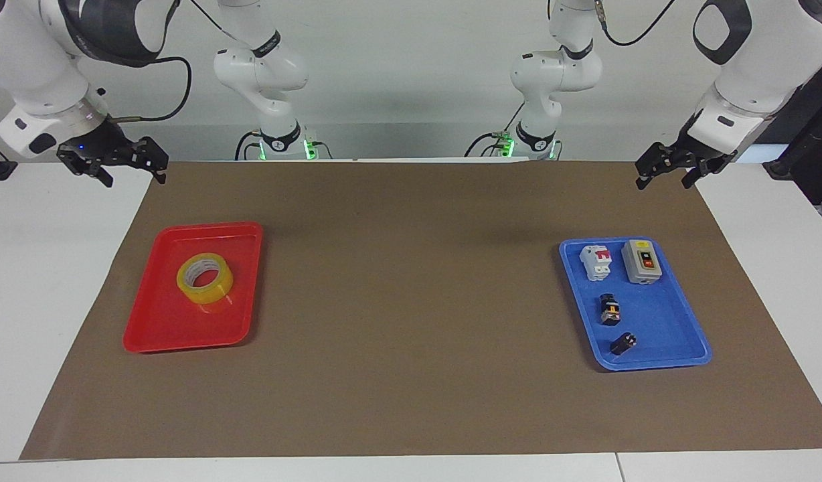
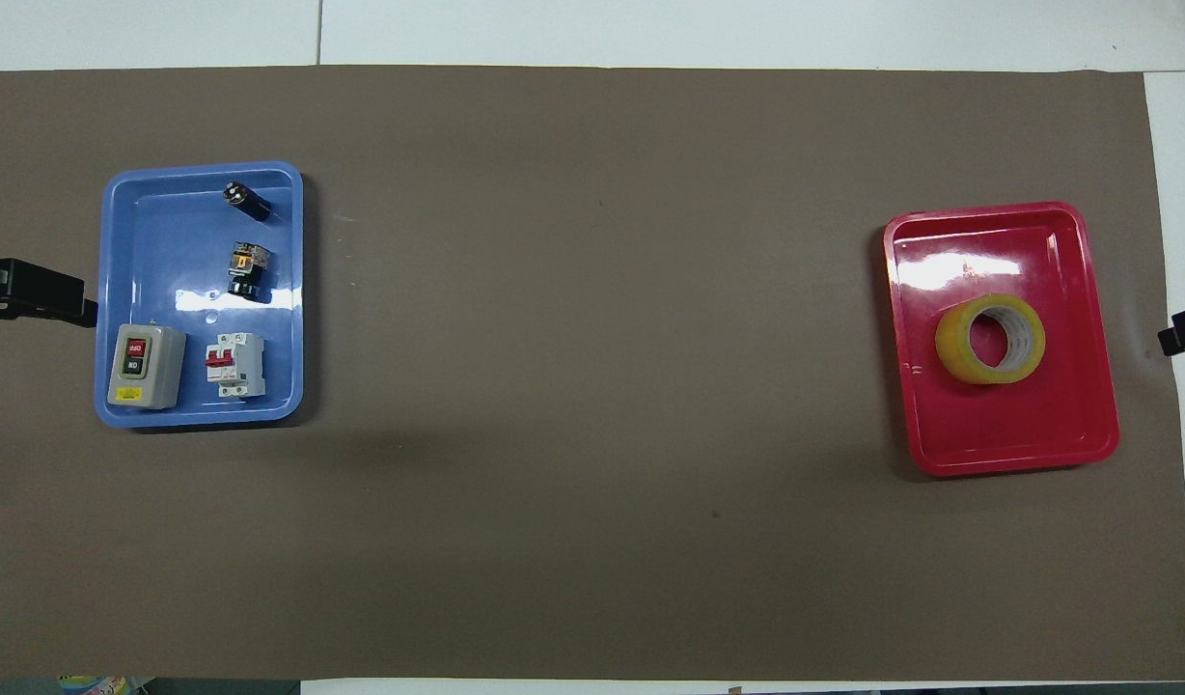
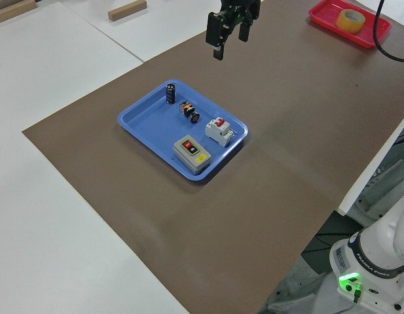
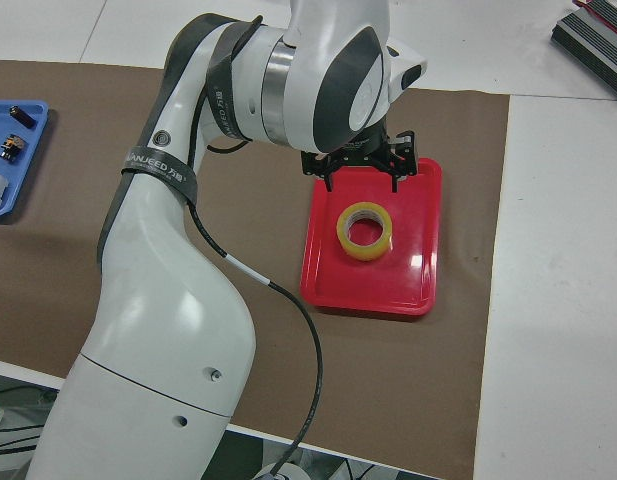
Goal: Place and move tape with both arms
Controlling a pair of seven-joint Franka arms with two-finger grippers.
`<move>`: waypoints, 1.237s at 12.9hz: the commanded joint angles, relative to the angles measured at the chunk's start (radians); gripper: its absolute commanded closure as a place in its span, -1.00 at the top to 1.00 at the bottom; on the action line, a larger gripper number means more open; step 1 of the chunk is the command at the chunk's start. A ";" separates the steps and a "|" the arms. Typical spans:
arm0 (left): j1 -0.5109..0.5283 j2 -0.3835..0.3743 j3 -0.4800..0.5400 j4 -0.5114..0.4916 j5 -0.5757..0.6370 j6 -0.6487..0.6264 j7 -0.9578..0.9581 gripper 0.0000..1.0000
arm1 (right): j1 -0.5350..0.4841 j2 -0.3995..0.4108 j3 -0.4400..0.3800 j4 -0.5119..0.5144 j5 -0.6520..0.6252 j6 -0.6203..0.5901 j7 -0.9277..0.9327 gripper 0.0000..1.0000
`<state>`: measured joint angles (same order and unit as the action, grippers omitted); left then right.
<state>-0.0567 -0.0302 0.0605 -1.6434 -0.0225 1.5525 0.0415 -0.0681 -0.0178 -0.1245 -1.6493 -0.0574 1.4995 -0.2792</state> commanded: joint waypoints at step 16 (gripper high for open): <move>0.014 -0.016 -0.007 -0.009 -0.020 -0.011 0.014 1.00 | 0.024 0.007 0.009 0.011 -0.010 0.065 0.020 1.00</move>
<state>-0.0567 -0.0302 0.0602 -1.6434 -0.0225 1.5525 0.0415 -0.0393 -0.0136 -0.1222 -1.6467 -0.0588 1.5711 -0.2780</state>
